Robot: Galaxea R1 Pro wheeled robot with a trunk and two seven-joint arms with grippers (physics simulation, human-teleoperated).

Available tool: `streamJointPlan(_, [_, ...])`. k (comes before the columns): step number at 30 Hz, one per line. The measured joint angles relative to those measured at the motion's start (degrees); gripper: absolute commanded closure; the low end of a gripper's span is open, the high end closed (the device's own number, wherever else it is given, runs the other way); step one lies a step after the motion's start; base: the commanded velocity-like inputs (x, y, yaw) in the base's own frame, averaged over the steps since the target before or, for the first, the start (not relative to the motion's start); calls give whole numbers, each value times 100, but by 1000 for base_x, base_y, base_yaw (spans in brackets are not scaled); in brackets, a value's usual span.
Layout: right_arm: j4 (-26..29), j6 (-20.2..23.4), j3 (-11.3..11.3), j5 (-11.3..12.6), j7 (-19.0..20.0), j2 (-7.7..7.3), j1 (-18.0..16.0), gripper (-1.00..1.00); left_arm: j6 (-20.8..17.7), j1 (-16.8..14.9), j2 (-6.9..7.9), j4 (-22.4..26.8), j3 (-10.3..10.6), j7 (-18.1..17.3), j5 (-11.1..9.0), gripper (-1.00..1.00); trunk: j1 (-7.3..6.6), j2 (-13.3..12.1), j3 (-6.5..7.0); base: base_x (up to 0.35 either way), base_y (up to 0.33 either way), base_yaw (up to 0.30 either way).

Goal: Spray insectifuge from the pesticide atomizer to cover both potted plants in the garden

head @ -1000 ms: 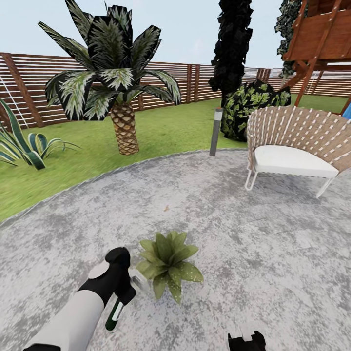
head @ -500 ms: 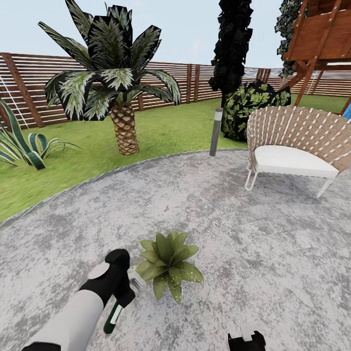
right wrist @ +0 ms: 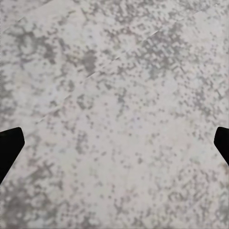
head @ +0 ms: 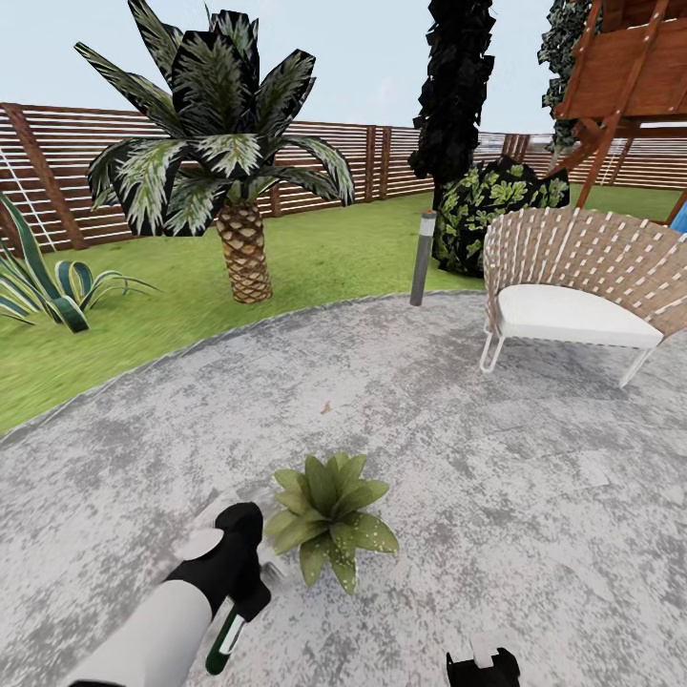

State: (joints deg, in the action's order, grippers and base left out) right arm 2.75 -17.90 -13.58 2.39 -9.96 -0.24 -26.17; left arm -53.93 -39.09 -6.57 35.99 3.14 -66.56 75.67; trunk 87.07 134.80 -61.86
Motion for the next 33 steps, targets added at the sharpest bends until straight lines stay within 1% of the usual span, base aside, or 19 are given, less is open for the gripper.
streamJointPlan(1, [0, 0, 0, 0, 0, -1, 0, -100, 1, 0, -36, 68, -7, 2, 1, 100, 0, 0, 0, 0, 0, 0])
streamJointPlan(5, [0, 0, 0, 0, 0, 0, 0, -100, 12, 0, 6, 195, -49, 1, 5, 100, 0, 0, 0, 0, 0, 0])
streamJointPlan(6, [0, 0, 0, 0, 0, 1, 0, -100, 17, 0, 37, 198, -116, 1, 9, 100, 0, 0, 0, 0, 0, 0])
streamJointPlan(8, [0, 0, 0, 0, 0, -1, 0, -100, 24, 0, 74, 207, -472, 8, 11, 100, 0, 0, 0, 0, 0, 0])
streamJointPlan(11, [0, 0, 0, 0, -1, 1, 0, -100, 34, 2, 98, 184, -603, 16, 13, 100, 0, 0, 0, 0, 0, 0])
streamJointPlan(16, [0, 0, 0, 0, -1, 3, 0, -100, 43, 8, 88, 119, -584, 20, 53, 100, 0, 0, 0, 30, 7, 0])
streamJointPlan(18, [2, 1, 0, 0, 1, 4, 0, -100, 46, 9, 85, 121, -567, 19, 67, 100, -2, 0, 0, 142, 181, 0])
streamJointPlan(20, [11, 0, 0, 5, 1, 6, 2, -100, 45, 27, 91, 113, -561, 26, 106, 100, 1, 0, 0, -142, 277, -220])
streamJointPlan(21, [12, 1, 0, 4, 2, 6, 2, -100, 47, 43, 89, 111, -560, 101, 110, 100, 2, 0, 0, -189, 278, -269])
streamJointPlan(24, [12, -2, 0, 3, 2, 6, 2, -100, 44, 50, 83, 110, -561, 275, 95, 100, 2, 0, 0, -176, 278, -272])
streamJointPlan(27, [10, -2, 0, 4, 0, 7, 1, -100, 44, 59, 84, 112, -567, 303, 99, 100, 1, 0, 0, -74, 174, -115])
streamJointPlan(33, [9, -9, 0, 8, -1, 7, 0, -100, 42, 56, 64, 147, -570, 308, 78, 100, 0, 0, 0, -7, 19, -11])
